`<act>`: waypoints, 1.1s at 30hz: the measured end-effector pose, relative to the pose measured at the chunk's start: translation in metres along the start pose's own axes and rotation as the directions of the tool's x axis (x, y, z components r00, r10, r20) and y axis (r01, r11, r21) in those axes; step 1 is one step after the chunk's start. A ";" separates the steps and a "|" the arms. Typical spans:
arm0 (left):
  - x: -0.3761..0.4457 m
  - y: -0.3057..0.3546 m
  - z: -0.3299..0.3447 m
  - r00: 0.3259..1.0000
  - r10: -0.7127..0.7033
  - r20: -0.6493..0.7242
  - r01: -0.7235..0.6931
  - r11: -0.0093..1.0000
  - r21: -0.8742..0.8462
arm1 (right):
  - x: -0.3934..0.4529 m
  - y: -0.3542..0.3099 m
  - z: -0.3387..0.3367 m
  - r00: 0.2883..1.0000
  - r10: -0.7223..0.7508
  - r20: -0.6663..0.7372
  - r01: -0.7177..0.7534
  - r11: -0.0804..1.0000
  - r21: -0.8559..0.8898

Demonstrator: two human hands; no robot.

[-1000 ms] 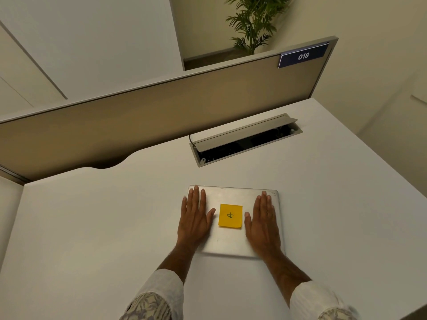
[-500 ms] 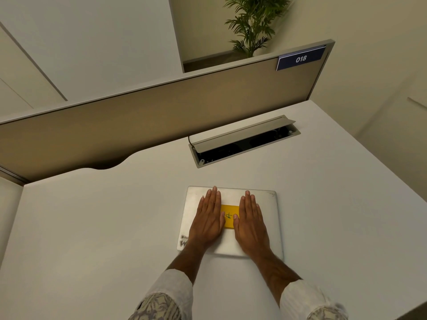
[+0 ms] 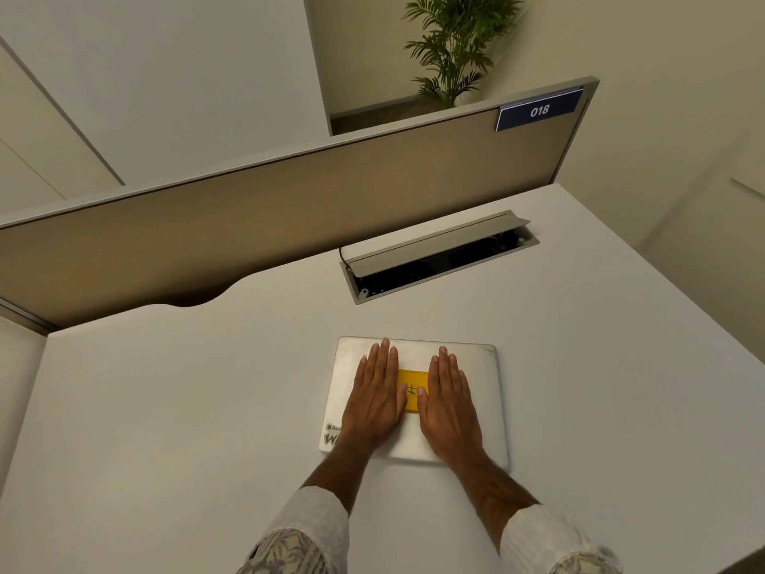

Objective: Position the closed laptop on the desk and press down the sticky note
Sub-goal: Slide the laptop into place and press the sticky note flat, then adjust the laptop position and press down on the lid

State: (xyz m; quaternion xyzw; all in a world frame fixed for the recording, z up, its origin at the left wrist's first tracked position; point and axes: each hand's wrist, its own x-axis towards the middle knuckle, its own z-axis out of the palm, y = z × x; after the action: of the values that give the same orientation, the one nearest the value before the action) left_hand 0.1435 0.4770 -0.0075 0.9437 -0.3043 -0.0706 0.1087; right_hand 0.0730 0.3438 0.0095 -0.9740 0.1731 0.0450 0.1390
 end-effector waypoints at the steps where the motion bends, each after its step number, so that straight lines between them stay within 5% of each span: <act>1: 0.000 -0.001 -0.001 1.000 -0.031 0.004 0.031 0.999 0.018 | 0.000 0.000 -0.001 1.000 0.009 -0.002 -0.009 1.000 -0.005; 9: -0.008 -0.028 -0.011 0.907 -0.420 0.031 0.414 0.902 0.125 | -0.004 0.033 -0.004 0.973 0.232 0.013 -0.227 0.961 -0.159; 16: -0.010 -0.030 -0.011 0.876 -0.483 0.008 0.470 0.856 0.215 | -0.008 0.054 -0.005 0.921 0.389 -0.033 -0.390 0.909 -0.145; 33: 0.000 -0.027 -0.019 0.777 -0.629 0.028 0.620 0.756 -0.210 | 0.001 0.055 0.001 0.893 0.436 -0.111 -0.426 0.898 0.106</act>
State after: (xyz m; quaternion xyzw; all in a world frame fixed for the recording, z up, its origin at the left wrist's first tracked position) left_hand 0.1620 0.5014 0.0044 0.9757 0.0392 -0.1130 0.1834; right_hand 0.0544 0.2939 -0.0059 -0.9059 0.3953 0.0033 0.1521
